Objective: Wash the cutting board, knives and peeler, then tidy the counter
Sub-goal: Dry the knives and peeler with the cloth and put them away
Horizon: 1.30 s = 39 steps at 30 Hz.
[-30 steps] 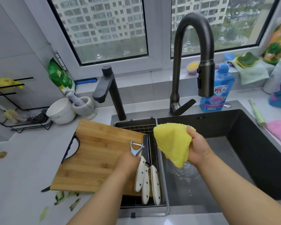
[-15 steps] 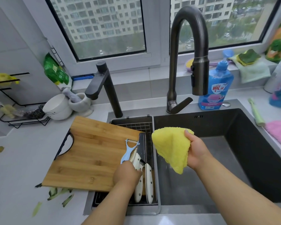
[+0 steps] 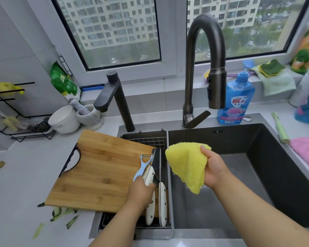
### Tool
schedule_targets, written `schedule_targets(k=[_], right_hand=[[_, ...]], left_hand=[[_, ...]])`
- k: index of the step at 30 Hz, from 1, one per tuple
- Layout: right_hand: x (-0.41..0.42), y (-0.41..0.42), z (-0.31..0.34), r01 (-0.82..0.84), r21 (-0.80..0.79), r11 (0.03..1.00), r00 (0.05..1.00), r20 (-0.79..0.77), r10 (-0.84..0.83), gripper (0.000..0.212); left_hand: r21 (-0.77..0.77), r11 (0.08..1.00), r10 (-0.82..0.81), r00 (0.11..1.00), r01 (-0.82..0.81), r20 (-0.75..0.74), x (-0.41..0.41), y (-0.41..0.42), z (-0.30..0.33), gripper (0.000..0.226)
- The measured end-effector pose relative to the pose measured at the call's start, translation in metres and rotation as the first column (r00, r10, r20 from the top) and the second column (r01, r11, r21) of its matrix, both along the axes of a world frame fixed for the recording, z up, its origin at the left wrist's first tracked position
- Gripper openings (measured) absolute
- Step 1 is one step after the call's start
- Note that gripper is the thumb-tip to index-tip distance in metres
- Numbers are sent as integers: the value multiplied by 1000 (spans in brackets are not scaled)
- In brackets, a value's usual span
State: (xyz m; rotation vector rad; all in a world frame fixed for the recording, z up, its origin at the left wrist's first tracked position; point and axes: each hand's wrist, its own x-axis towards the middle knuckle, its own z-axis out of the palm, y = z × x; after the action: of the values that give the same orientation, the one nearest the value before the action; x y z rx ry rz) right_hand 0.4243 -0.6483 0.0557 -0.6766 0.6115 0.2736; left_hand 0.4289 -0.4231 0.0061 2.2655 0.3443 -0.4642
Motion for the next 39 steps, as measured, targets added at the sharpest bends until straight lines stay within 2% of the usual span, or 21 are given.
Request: schedule_targets(k=[4,9,14,16,18,20,22,23,26,28,29,31,33,39], right_hand=[[1,2,1,-4,-6,1000,1000,6,4,37],[3,8,6,3,-28,1000,1000,22,-2,30],[10,22,20,18,-99,995,997,82,-10,28],[15,31,30,43,-161,986,990,141,-20,26],[20,42,40,75,-279,958,965,264,2,15],[22,56,48,81,-541,837,929,346,133,13],[26,71,48,69,-800,595,879,332,344,28],[28,79,44,71,-876,477,840,311,445,37],[42,97,26,152,-976,154,717,216,663,49],[55,101,22,186,-981,-45,718,105,688,51],[59,101,24,180,-977,-114,736,58,674,54],[63,100,32,155,-972,-179,768,5,641,58],[63,98,39,145,-981,-130,794,37,607,55],[72,81,41,184,-957,223,919,248,306,52]], left_hand=[[-39,999,18,1000,-18,14,2,13,6,15],[-125,988,90,996,-87,18,4,34,20,13],[-239,964,124,992,-116,22,2,48,46,10],[-277,955,117,993,-103,34,1,50,58,10],[-329,939,119,992,-98,43,1,51,68,11],[-396,915,103,994,-78,43,0,48,76,11],[-445,895,65,996,-32,59,-2,43,87,12],[-462,887,44,996,-5,74,-3,40,92,13],[-512,858,10,994,47,107,-7,28,109,17],[-530,846,1,993,61,115,-10,24,117,18],[-527,847,-10,992,74,124,-11,23,121,18],[-503,857,-36,988,108,152,-12,22,126,16],[-458,876,-68,980,149,189,-12,22,132,14],[-358,878,-225,934,319,279,-20,33,142,13]])
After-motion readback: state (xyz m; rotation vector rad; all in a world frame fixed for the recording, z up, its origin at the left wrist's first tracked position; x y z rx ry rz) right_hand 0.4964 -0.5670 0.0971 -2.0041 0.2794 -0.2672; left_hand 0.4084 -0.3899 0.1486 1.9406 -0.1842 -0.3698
